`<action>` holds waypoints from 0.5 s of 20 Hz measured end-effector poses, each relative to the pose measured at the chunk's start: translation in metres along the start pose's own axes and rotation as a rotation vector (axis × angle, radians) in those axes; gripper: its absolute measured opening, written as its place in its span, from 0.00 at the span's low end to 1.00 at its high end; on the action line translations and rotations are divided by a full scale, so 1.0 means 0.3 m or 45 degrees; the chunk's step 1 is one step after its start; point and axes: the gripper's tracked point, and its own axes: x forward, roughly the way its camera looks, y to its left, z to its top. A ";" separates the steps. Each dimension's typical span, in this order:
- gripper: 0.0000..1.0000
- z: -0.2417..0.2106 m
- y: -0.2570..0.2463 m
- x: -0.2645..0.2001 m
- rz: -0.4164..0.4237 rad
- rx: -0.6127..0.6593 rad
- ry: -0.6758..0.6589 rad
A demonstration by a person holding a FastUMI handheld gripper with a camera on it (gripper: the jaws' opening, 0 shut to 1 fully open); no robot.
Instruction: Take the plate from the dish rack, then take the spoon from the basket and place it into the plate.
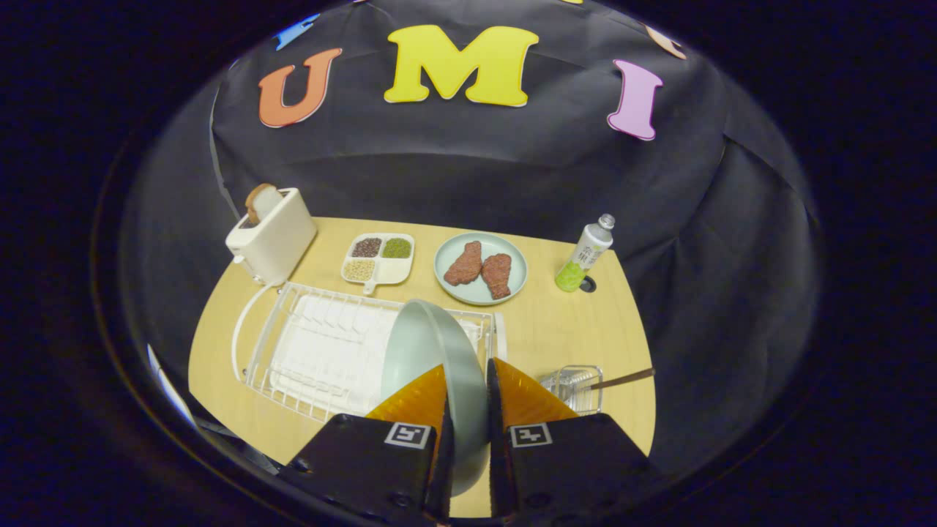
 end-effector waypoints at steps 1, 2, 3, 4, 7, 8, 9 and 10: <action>0.26 -0.038 0.010 -0.025 0.048 0.019 0.000; 0.26 -0.079 0.014 -0.052 0.087 0.040 -0.006; 0.26 -0.127 0.014 -0.070 0.120 0.050 -0.009; 0.26 -0.178 0.017 -0.085 0.150 0.067 -0.017; 0.26 -0.362 0.032 -0.101 0.249 0.129 -0.005; 0.26 -0.422 0.038 -0.092 0.283 0.162 0.004; 0.26 -0.480 0.042 -0.080 0.318 0.191 0.013; 0.26 -0.534 0.043 -0.060 0.348 0.222 0.018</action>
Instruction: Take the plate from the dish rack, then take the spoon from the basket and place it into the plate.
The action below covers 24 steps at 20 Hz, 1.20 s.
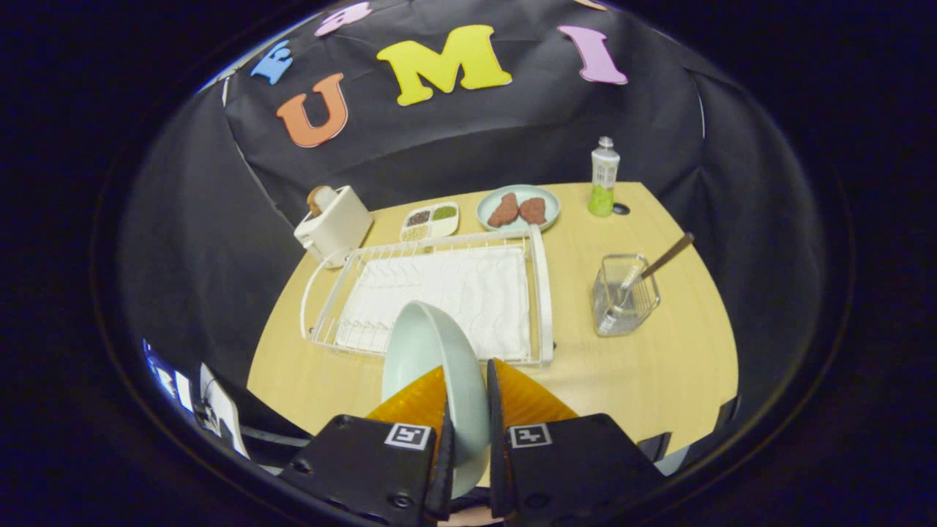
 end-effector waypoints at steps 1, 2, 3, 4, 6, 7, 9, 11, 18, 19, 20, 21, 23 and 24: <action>0.26 -0.051 -0.018 0.022 0.024 0.045 0.008; 0.26 -0.100 -0.032 0.046 0.059 0.097 0.023; 0.26 -0.147 -0.033 0.073 0.108 0.145 0.035; 0.25 -0.184 -0.040 0.104 0.153 0.196 0.044; 0.25 -0.243 -0.060 0.166 0.218 0.291 0.063; 0.25 -0.277 -0.070 0.195 0.230 0.317 0.078; 0.25 -0.323 -0.098 0.243 0.219 0.346 0.096; 0.25 -0.337 -0.102 0.265 0.238 0.380 0.107; 0.25 -0.385 -0.067 0.334 0.385 0.452 0.178; 0.25 -0.377 -0.071 0.337 0.380 0.440 0.172; 0.28 -0.367 -0.085 0.342 0.359 0.414 0.158; 0.29 -0.370 -0.096 0.343 0.332 0.385 0.150; 0.35 -0.357 -0.119 0.346 0.283 0.347 0.125; 0.41 -0.349 -0.119 0.344 0.279 0.335 0.117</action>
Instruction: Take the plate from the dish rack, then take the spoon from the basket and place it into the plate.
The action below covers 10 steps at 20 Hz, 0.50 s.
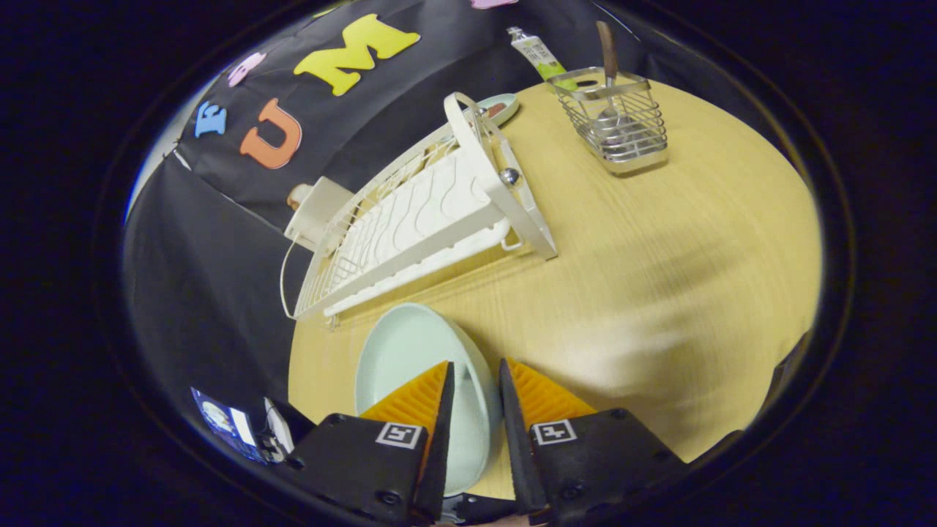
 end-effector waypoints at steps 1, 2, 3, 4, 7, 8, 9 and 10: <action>0.47 0.004 0.007 -0.014 0.009 -0.009 -0.008; 0.52 0.012 0.010 -0.022 0.014 -0.018 -0.018; 0.55 0.021 0.009 -0.034 0.003 -0.034 -0.037; 0.60 0.040 0.007 -0.050 -0.013 -0.064 -0.068; 0.78 0.092 -0.010 -0.104 -0.111 -0.181 -0.211; 0.85 0.122 -0.010 -0.140 -0.140 -0.218 -0.276; 0.91 0.136 0.003 -0.171 -0.172 -0.264 -0.342; 0.93 0.171 0.006 -0.217 -0.221 -0.333 -0.435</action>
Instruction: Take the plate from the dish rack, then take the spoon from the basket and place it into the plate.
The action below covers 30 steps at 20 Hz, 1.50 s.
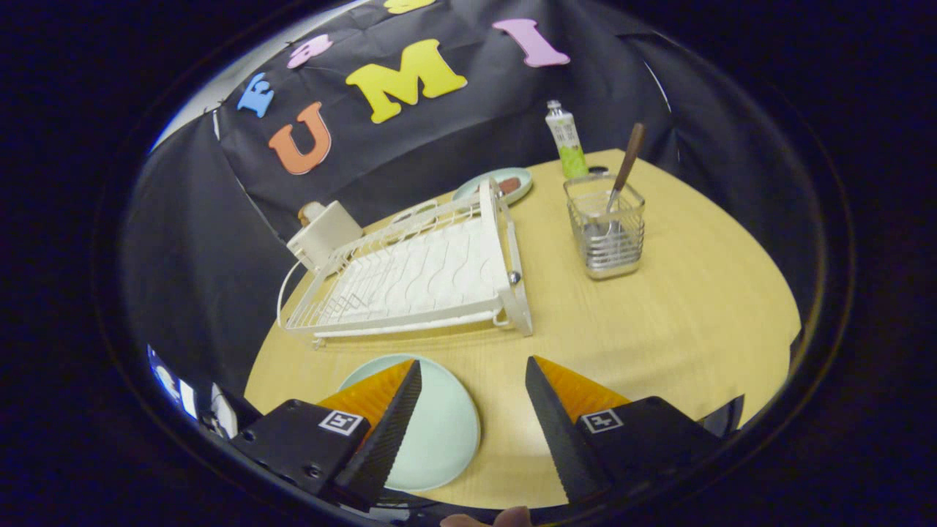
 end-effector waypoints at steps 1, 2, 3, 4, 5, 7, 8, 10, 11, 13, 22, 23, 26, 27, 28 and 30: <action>0.94 0.040 -0.004 -0.042 -0.044 -0.061 -0.083; 0.96 0.093 -0.009 -0.091 -0.093 -0.134 -0.188; 0.97 0.131 -0.013 -0.141 -0.129 -0.189 -0.280; 0.99 0.168 -0.008 -0.189 -0.158 -0.229 -0.364; 0.99 0.190 0.003 -0.229 -0.176 -0.259 -0.434; 0.99 0.244 0.024 -0.329 -0.211 -0.300 -0.586; 0.99 0.267 0.033 -0.376 -0.227 -0.311 -0.654; 0.99 0.282 0.045 -0.450 -0.248 -0.318 -0.762; 0.99 0.278 0.054 -0.477 -0.254 -0.318 -0.796; 0.99 0.277 0.075 -0.508 -0.259 -0.320 -0.861; 0.99 0.206 0.114 -0.594 -0.269 -0.284 -0.998; 0.99 0.197 0.118 -0.593 -0.265 -0.281 -0.994; 0.99 0.199 0.110 -0.602 -0.271 -0.281 -0.999; 0.99 0.206 0.106 -0.597 -0.277 -0.282 -1.010; 0.99 0.209 0.109 -0.598 -0.282 -0.289 -1.015; 0.99 0.210 0.116 -0.605 -0.286 -0.302 -1.020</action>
